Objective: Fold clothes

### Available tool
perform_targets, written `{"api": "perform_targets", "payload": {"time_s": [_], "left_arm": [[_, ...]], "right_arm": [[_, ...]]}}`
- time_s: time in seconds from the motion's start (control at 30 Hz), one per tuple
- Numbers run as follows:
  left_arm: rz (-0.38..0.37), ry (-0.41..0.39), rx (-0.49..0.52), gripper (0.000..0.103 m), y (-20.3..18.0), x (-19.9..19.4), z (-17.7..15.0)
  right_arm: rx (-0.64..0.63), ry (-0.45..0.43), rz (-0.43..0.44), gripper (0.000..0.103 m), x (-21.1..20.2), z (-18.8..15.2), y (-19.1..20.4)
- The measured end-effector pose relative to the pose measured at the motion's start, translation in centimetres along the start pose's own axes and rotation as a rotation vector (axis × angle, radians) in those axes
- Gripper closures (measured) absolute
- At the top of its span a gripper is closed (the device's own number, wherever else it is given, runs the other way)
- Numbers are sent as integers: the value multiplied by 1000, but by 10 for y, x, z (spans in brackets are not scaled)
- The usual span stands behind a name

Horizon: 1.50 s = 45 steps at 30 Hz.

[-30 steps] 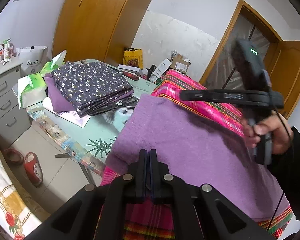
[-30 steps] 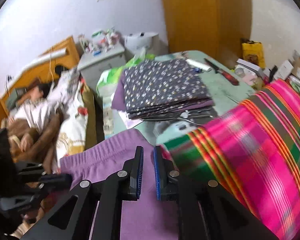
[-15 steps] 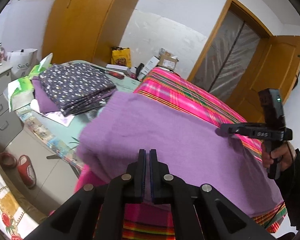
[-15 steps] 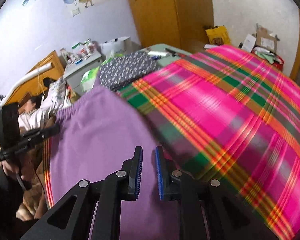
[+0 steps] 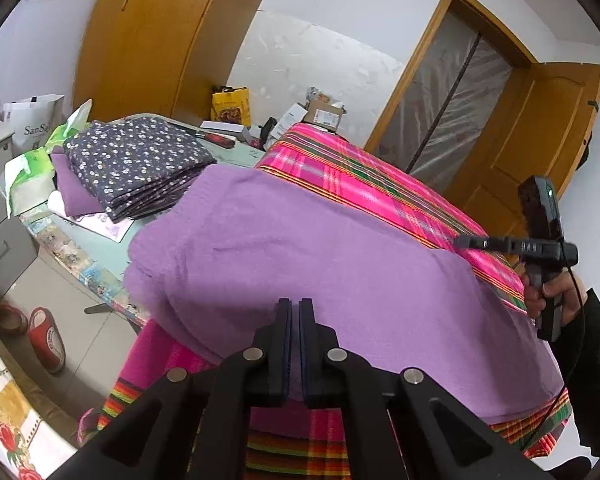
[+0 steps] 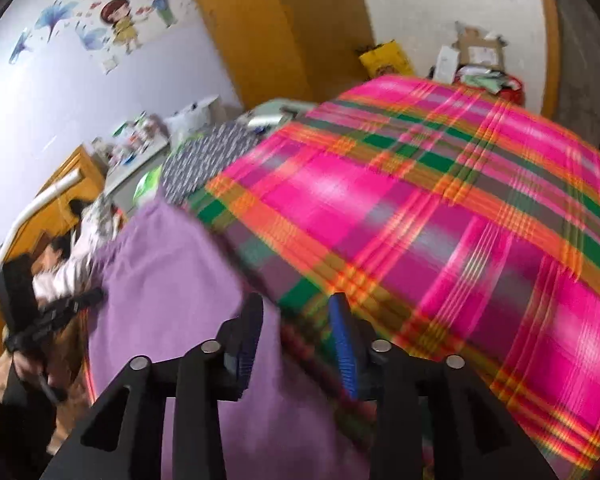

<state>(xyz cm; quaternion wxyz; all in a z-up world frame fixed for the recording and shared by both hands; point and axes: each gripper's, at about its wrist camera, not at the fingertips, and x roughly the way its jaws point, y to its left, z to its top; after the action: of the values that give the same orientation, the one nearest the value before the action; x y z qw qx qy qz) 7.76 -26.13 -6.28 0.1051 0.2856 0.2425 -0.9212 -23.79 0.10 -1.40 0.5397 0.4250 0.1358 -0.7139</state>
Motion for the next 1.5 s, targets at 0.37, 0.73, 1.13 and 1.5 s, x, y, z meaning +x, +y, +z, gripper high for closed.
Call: {"api": "perform_targets", "payload": {"time_s": [0.37,0.73,1.13,1.5], "left_arm": [[-8,18,4,101,-4,4,-4],[-53,21,30,101,-23,3,-4],[-101,78,97,101,-60,13,-21],[-127,102,129,101,-76,11,-30]], "right_arm": [[238,22,74,101,18,-27,-33],[172,-100,-22,94,-46,-56,-11],[104,-55,-156,103,-37,-80,-5],[209,-99,-275,95,-72,-109,-27]]}}
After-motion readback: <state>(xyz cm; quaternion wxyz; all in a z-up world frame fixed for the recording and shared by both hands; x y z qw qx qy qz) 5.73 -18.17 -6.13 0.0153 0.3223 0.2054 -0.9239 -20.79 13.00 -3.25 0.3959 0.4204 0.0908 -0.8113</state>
